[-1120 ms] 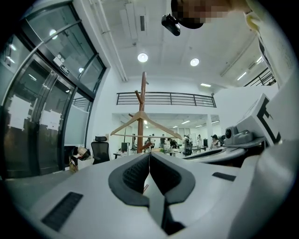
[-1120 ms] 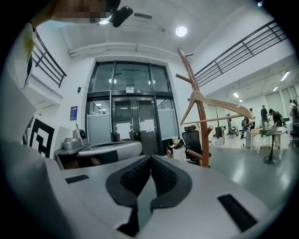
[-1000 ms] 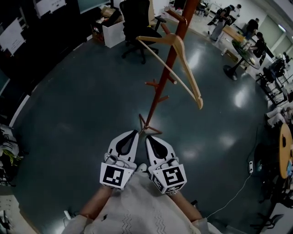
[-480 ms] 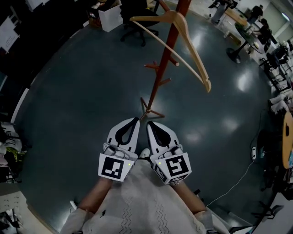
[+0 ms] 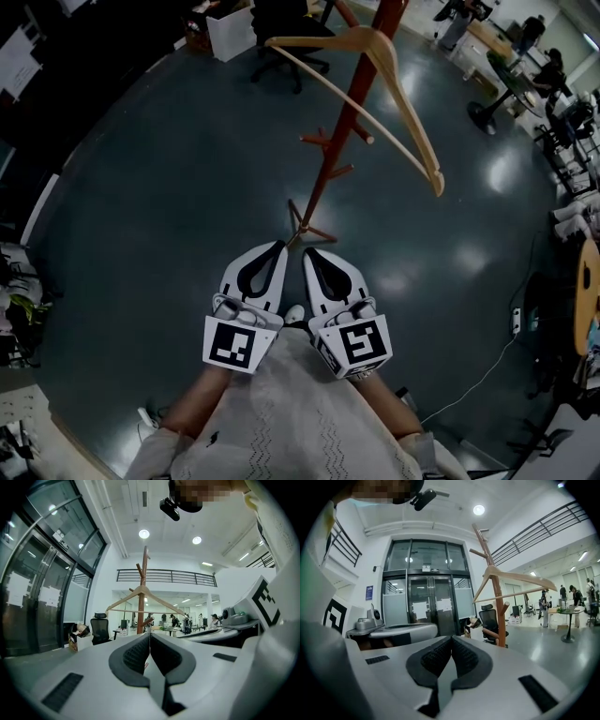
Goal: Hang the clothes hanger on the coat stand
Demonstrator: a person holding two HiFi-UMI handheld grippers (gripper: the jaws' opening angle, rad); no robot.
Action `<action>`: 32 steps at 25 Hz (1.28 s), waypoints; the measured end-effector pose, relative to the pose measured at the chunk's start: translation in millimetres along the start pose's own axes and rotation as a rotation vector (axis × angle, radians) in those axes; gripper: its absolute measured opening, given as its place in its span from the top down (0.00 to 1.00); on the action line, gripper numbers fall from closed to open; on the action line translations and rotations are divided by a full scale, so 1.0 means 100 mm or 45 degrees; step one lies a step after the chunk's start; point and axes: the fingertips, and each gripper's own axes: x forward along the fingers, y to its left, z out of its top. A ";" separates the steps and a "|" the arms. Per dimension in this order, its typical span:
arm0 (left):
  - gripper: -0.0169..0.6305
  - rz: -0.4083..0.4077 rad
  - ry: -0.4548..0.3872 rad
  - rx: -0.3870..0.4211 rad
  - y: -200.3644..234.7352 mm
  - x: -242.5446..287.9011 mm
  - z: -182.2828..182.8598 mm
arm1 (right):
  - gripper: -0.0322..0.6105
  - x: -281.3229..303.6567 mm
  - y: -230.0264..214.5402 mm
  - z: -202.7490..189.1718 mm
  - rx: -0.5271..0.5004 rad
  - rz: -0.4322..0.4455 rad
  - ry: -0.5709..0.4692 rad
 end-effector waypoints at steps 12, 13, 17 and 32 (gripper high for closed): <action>0.95 0.004 0.003 -0.011 0.02 0.10 -0.05 | 0.92 0.08 -0.14 -0.02 0.004 -0.014 0.015; 0.95 0.001 0.005 -0.010 0.01 0.11 -0.06 | 0.92 0.08 -0.16 -0.05 0.014 -0.020 0.021; 0.95 -0.008 0.008 -0.013 0.00 0.12 -0.06 | 0.92 0.08 -0.19 -0.05 0.025 -0.033 0.028; 0.95 -0.023 -0.003 -0.012 0.00 0.12 -0.05 | 0.92 0.10 -0.15 -0.05 0.011 -0.033 0.034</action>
